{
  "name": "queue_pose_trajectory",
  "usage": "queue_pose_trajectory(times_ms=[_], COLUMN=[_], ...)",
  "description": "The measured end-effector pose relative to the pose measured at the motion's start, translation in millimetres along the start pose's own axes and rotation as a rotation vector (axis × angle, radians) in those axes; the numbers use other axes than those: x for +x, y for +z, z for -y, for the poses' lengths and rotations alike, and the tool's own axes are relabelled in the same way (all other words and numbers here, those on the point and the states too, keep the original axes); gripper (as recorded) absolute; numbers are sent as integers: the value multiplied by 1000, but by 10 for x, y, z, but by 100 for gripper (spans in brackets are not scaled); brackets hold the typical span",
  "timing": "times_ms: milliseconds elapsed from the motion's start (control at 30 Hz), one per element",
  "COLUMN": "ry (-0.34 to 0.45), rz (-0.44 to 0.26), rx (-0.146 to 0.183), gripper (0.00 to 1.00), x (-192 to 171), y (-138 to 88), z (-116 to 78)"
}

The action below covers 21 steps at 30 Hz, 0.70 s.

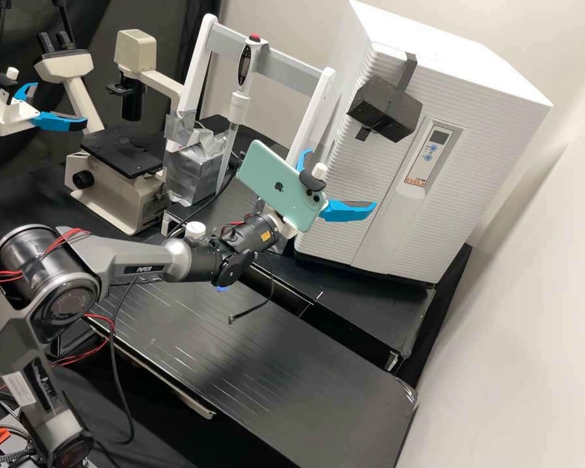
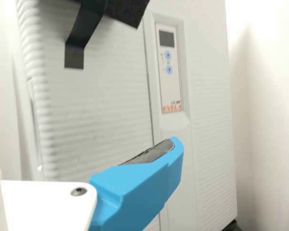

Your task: Open the door

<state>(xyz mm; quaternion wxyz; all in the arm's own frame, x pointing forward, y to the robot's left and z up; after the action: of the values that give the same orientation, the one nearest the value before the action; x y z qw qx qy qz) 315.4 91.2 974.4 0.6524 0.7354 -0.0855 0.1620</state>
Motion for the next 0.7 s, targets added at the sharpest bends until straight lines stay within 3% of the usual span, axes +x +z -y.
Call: queue_pose_trajectory(times_ms=[67,100,167,567,600,700], ry=[10,10,13,12,13,2], rz=[0,5,9,4,3,-1], rx=[1,-1,-14,-13,-15,-30], gripper=[100,0,0,0,100,100], x=[48,65,101,175,178,191], y=[-16,-8,-10,-65,-70,-108], z=[-16,-14,-21,6,3,22])
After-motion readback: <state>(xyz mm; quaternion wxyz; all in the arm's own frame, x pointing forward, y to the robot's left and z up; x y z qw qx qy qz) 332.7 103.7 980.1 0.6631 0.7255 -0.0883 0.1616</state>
